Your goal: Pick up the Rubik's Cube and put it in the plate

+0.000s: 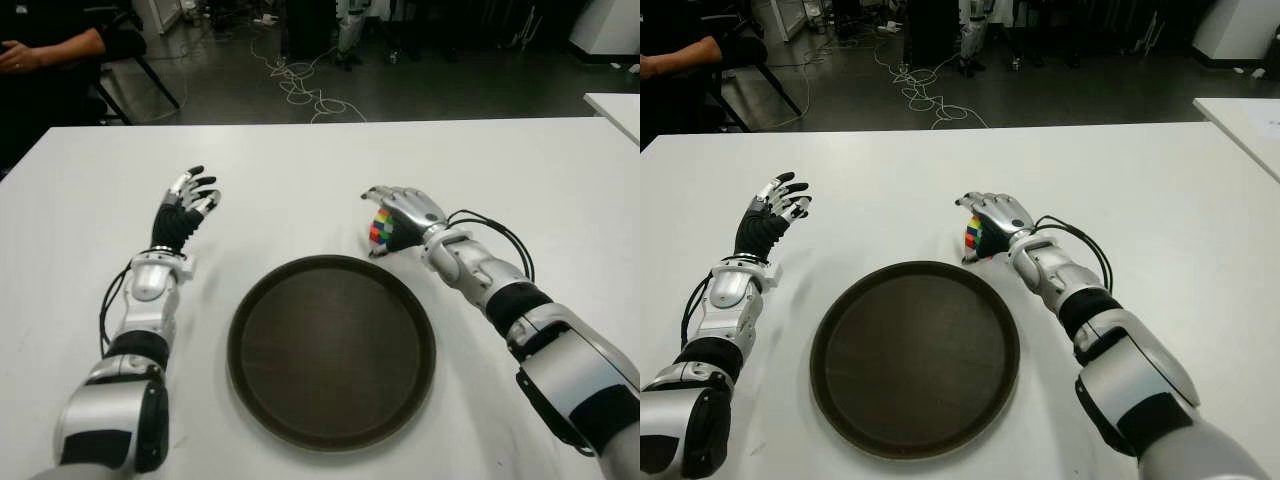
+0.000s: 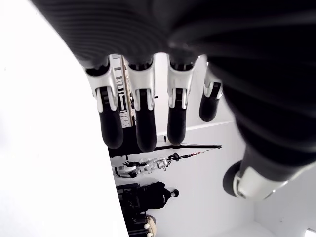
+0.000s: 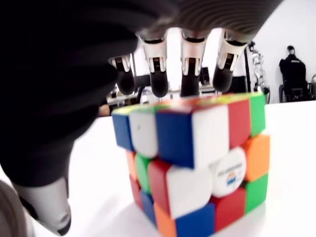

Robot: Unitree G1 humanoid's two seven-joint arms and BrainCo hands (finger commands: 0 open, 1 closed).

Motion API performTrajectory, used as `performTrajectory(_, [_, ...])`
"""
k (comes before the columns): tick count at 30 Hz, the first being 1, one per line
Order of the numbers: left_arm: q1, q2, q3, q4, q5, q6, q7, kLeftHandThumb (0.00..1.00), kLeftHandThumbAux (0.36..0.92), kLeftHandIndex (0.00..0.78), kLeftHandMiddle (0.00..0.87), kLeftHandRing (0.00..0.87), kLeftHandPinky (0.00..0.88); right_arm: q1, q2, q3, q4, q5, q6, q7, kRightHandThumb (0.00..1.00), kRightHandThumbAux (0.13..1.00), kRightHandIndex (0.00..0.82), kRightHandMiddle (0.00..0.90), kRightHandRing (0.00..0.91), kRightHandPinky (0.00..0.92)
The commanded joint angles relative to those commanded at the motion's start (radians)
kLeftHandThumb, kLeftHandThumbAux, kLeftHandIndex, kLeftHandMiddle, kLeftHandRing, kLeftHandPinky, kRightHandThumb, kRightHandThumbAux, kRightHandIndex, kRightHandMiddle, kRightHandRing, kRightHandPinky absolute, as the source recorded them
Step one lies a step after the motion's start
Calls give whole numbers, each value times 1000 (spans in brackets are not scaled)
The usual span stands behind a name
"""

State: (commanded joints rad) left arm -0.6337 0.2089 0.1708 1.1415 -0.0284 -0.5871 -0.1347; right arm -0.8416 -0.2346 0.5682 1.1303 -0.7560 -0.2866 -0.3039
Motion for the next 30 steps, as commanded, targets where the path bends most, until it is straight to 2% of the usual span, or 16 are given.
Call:
performTrajectory(11, [-1,-1,7,0,-11,4,-14,22,620,140,231,239,263,-10,-2,-29,27,23,12,3,0,718,135,144,190,216])
performTrajectory(30, [0,-1,5,0,-3,-2,-8,18,604,136,229,239,266,-19,-12,-31,50,29,-9,8,0,717,144,147,190,215])
